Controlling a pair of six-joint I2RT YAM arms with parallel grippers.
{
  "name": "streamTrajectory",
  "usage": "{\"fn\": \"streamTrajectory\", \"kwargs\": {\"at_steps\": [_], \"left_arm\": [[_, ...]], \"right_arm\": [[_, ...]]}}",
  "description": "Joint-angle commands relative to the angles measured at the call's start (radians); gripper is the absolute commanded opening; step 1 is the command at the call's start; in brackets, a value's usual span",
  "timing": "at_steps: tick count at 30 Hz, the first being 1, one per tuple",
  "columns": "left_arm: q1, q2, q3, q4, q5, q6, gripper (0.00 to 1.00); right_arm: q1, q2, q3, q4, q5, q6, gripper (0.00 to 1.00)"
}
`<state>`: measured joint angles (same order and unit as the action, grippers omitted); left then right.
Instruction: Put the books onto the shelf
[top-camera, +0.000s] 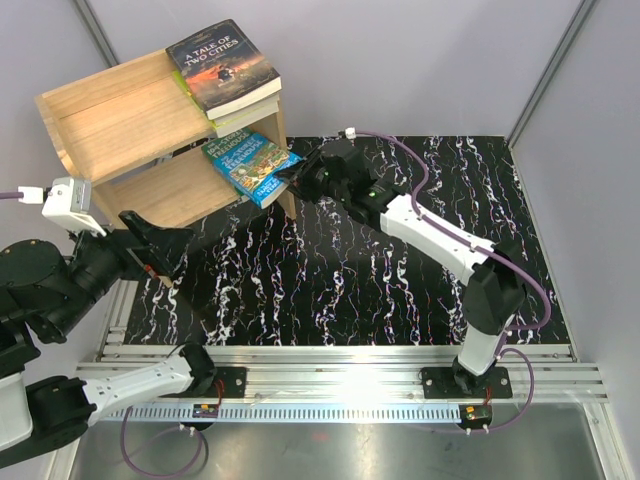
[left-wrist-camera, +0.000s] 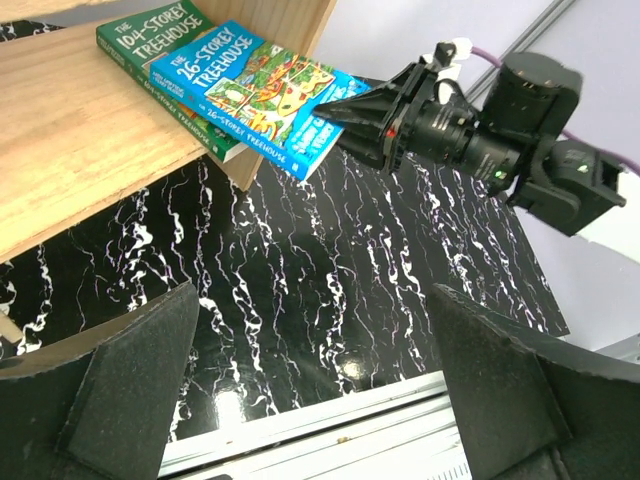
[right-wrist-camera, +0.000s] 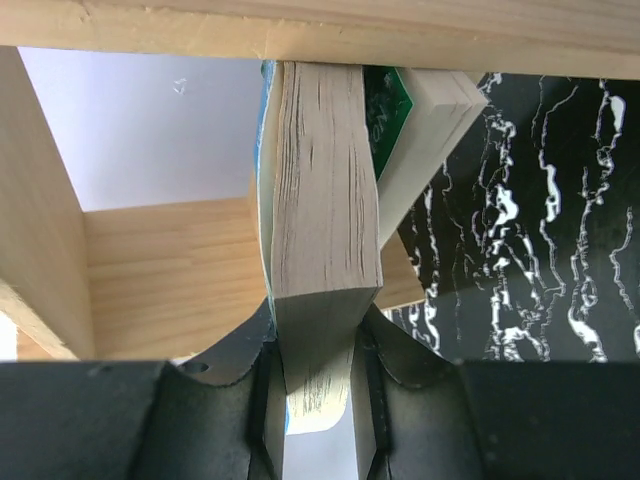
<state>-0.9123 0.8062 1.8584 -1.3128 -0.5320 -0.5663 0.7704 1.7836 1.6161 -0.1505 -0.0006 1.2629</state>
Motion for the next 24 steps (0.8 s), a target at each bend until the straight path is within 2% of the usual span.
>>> {"fn": "streamTrajectory", "kwargs": {"at_steps": [1, 7, 13, 23, 24], "left_arm": [[-0.002, -0.015, -0.008, 0.015, -0.023, 0.011, 0.99], [0.0, 0.013, 0.002, 0.032, 0.004, 0.057, 0.99], [-0.002, 0.016, 0.008, 0.034, 0.043, 0.071, 0.99], [0.0, -0.044, -0.008, -0.002, 0.076, 0.059, 0.99], [0.0, -0.051, -0.016, -0.002, 0.079, 0.062, 0.99]], "right_arm": [[0.013, -0.023, 0.117, 0.035, 0.182, 0.07, 0.0], [0.043, 0.098, 0.259, -0.021, 0.212, 0.135, 0.0], [0.092, 0.238, 0.442, -0.176, 0.306, 0.182, 0.0], [0.092, 0.306, 0.502, -0.225, 0.37, 0.23, 0.0], [0.092, 0.307, 0.499, -0.219, 0.367, 0.225, 0.02]]}}
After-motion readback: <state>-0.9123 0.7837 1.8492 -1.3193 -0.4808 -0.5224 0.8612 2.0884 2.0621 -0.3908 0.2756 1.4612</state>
